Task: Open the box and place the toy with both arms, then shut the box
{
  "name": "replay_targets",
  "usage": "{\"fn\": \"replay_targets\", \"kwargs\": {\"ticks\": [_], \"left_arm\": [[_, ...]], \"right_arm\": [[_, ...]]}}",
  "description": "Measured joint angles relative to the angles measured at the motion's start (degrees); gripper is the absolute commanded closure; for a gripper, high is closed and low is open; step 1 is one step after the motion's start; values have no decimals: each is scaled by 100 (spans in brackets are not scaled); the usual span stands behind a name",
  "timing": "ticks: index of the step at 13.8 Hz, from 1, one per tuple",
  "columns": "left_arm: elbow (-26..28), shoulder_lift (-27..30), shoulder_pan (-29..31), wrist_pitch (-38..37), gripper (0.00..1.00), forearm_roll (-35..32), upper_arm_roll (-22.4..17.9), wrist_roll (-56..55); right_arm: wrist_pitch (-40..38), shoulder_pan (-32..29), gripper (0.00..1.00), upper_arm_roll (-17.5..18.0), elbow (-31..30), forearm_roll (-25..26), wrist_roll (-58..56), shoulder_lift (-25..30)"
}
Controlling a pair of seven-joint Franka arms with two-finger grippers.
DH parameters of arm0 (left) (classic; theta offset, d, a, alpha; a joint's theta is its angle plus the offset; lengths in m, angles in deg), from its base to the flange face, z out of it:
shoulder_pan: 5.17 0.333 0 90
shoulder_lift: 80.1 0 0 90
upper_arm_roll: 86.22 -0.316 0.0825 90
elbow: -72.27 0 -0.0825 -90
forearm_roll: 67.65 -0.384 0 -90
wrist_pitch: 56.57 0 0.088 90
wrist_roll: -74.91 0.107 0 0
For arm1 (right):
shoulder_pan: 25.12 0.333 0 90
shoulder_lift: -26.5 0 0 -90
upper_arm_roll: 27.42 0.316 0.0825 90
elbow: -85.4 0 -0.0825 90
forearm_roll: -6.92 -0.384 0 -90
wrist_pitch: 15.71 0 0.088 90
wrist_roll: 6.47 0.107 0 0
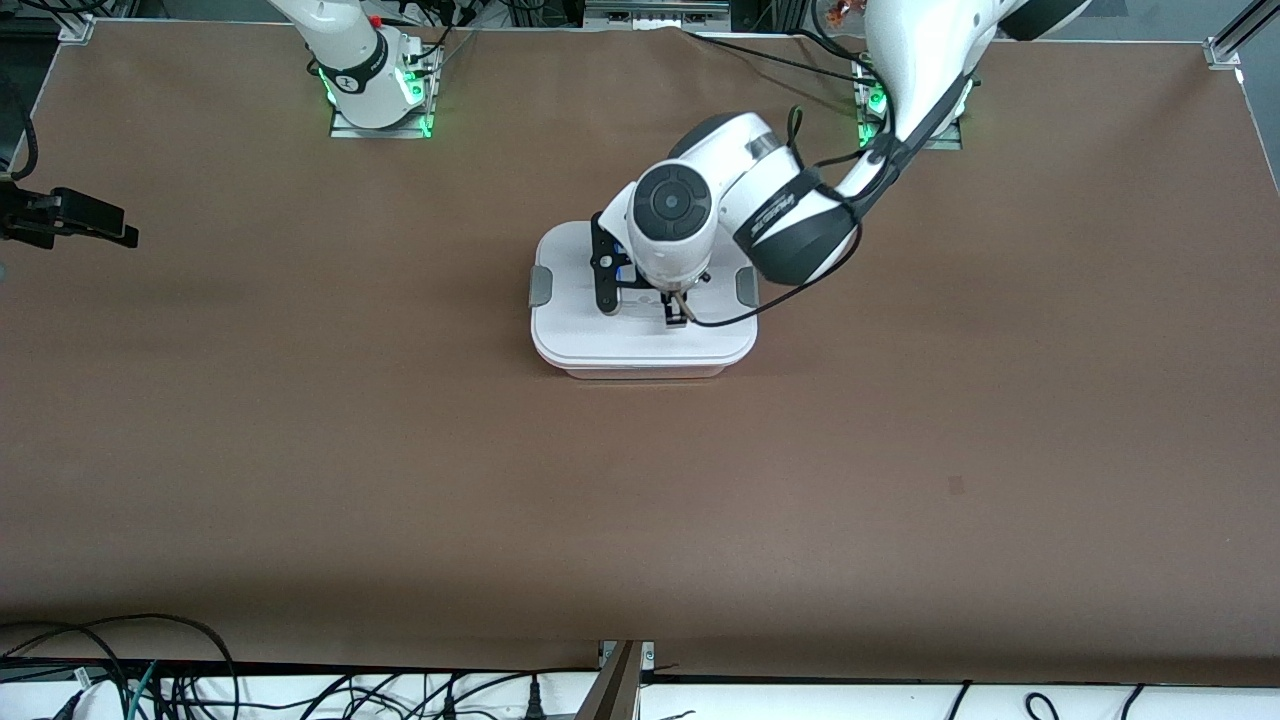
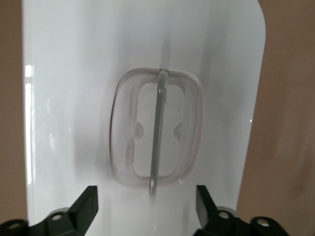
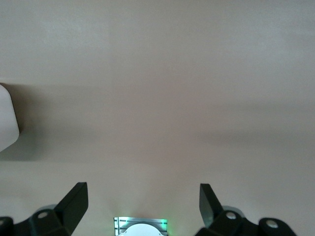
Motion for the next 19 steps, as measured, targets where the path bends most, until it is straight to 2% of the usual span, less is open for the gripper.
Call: {"fn": "replay_targets", "kwargs": {"ticks": [4, 6, 10, 13, 16, 19], "left_arm": [[-28, 627, 132, -561, 0, -13, -22, -979], [-50, 1036, 407, -796, 0, -46, -57, -1403], [-67, 1811, 1544, -986, 0, -58, -100, -1546], [-67, 2078, 2323, -1094, 0, -55, -132, -1688], [106, 2363, 2387, -1126, 0, 18, -553, -3075], [939, 3044, 2280, -394, 0, 370, -1132, -4009]], "right_arm": [[32, 0, 0, 0, 0, -1, 0, 0], [35, 1, 0, 0, 0, -1, 0, 0], [37, 2, 0, 0, 0, -3, 0, -9], [51, 6, 0, 0, -1, -3, 1, -46], [73, 43, 0, 0, -1, -4, 1, -92], [79, 51, 0, -1, -1, -4, 1, -115]]}}
